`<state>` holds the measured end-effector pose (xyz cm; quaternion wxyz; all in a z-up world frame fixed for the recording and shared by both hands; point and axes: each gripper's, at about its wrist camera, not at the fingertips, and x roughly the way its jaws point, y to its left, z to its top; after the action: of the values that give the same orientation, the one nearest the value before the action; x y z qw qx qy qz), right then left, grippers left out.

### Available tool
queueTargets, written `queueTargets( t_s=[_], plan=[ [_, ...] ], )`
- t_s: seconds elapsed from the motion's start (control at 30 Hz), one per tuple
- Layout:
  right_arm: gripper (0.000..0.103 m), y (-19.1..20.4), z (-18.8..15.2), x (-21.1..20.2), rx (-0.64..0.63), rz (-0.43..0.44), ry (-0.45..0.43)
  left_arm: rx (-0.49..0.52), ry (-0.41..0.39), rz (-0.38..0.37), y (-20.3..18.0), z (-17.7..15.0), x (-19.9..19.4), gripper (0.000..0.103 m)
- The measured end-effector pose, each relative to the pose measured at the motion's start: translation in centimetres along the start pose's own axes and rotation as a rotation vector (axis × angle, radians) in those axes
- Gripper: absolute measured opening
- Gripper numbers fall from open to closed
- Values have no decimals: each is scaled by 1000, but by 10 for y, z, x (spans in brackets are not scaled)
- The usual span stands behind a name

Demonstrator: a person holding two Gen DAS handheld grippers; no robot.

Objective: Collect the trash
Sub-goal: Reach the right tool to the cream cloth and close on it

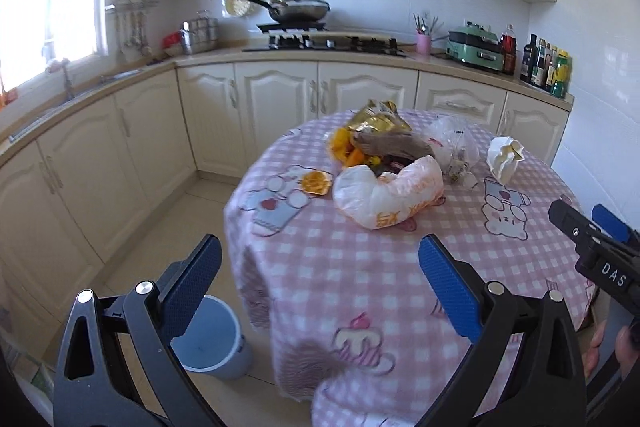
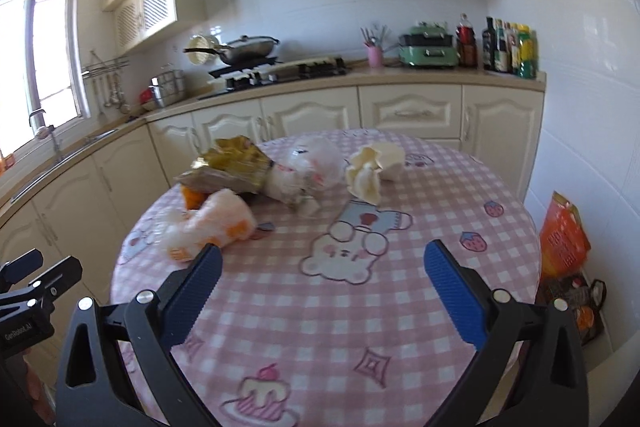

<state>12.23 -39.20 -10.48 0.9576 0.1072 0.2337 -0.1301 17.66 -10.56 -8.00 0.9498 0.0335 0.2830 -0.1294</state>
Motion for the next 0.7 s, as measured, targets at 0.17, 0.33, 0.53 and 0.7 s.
queueTargets(
  t_s=[0.17, 0.33, 0.53, 0.7],
  plan=[
    [99, -20, 10, 34, 43, -47, 35, -38, 65, -56, -11, 18, 48, 95],
    [99, -32, 28, 68, 69, -84, 69, -55, 134, -71, -18, 30, 95, 95],
    [99, -38, 51, 113, 95, -102, 105, -67, 195, -99, -18, 37, 133, 89],
    [99, -44, 66, 149, 155, -122, 129, -77, 194, -142, -16, 43, 142, 73]
  ],
)
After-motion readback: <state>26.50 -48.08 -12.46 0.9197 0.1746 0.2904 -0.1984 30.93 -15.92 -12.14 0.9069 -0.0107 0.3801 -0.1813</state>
